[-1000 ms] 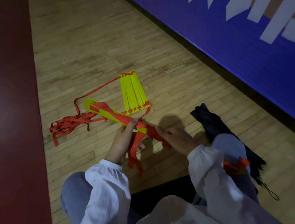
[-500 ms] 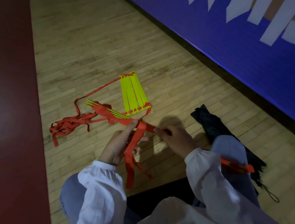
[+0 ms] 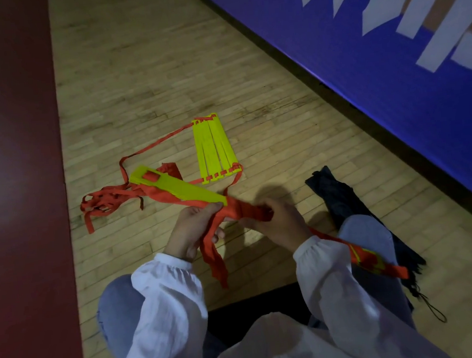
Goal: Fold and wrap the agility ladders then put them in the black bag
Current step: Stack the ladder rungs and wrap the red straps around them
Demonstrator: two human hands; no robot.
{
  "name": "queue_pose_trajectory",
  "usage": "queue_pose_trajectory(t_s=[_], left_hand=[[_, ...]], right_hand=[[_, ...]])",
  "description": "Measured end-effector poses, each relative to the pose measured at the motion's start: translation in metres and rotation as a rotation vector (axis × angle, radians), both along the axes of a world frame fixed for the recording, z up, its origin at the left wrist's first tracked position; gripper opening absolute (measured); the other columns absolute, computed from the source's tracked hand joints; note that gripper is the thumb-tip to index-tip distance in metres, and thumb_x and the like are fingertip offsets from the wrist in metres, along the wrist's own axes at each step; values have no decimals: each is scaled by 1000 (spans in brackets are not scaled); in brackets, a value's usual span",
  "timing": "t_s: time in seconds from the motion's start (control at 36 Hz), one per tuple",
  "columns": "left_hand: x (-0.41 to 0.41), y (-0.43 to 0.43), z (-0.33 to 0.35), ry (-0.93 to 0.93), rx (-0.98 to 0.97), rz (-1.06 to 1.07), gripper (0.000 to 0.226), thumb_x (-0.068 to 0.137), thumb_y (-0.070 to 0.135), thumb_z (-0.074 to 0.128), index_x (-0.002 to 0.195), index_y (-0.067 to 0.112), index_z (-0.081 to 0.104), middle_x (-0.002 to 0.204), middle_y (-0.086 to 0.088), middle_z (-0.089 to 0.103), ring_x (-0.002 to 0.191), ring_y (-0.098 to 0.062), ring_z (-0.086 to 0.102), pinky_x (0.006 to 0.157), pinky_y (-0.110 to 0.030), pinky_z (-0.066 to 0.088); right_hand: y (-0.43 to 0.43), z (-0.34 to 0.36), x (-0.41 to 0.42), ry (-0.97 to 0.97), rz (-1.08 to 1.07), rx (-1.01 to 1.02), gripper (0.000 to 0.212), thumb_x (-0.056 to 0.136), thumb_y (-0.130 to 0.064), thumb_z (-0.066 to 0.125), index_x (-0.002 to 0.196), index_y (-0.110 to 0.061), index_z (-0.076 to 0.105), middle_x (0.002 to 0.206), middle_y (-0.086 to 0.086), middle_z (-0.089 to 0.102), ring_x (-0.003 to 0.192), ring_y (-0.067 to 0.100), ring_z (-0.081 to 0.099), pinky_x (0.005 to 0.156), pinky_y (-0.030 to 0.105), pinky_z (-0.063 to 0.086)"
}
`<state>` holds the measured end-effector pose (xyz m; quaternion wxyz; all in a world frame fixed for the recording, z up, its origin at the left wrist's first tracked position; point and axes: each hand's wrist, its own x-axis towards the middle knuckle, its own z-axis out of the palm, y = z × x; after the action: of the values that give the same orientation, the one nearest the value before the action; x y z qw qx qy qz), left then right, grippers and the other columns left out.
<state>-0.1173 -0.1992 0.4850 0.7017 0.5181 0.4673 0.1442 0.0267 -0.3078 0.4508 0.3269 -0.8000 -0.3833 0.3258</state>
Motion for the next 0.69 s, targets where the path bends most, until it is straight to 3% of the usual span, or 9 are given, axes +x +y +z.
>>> queue_pose_trajectory(t_s=[0.11, 0.22, 0.33, 0.44, 0.56, 0.61, 0.69], left_hand=[[-4, -5, 3, 11, 44, -30, 26, 96, 10, 52, 79, -6, 63, 52, -4, 67, 28, -10, 48, 30, -16, 36], [-7, -8, 5, 11, 78, -73, 27, 97, 10, 50, 82, -9, 63, 42, 0, 60, 26, -7, 45, 31, -14, 35], [-8, -5, 4, -6, 107, -103, 31, 95, 13, 54, 72, -2, 67, 41, -5, 58, 27, -10, 45, 31, -15, 35], [-11, -1, -1, -14, 95, -128, 38, 95, 17, 55, 62, 9, 73, 42, -12, 57, 29, -12, 45, 33, -14, 36], [-9, -2, -1, -42, 9, -111, 32, 96, 19, 53, 79, -2, 70, 46, -8, 61, 29, -10, 47, 32, -14, 36], [-10, -2, -3, -32, -38, -98, 35, 95, 25, 55, 74, 3, 73, 48, -8, 61, 31, -10, 48, 31, -13, 34], [-10, 0, -6, -43, -132, -73, 34, 91, 32, 58, 77, 5, 75, 69, -16, 69, 38, -12, 54, 35, -16, 41]], right_hand=[[1, -2, 6, 52, 40, -15, 46, 82, -59, 62, 106, -20, 63, 99, -3, 66, 96, 16, 62, 84, 33, 50], [-2, 0, 9, 82, 49, -34, 34, 91, -56, 50, 94, -23, 56, 81, -15, 54, 77, 4, 54, 65, 17, 39], [-4, -3, 13, 122, 60, -46, 32, 90, -56, 53, 97, -25, 60, 85, -12, 58, 82, 7, 57, 65, 18, 38], [-4, -2, 15, 149, 50, -41, 23, 89, -52, 58, 78, -32, 57, 78, -13, 59, 73, 1, 56, 61, 17, 36], [-2, -5, 14, 133, -1, -25, 32, 85, -55, 61, 91, -24, 65, 85, -4, 66, 81, 12, 62, 74, 27, 48], [-1, -3, 13, 121, -36, -24, 42, 83, -58, 62, 99, -20, 68, 92, 0, 69, 87, 16, 64, 81, 34, 50], [1, -3, 12, 85, -90, -24, 42, 79, -60, 65, 96, -21, 69, 92, -1, 69, 88, 16, 64, 82, 35, 50]])
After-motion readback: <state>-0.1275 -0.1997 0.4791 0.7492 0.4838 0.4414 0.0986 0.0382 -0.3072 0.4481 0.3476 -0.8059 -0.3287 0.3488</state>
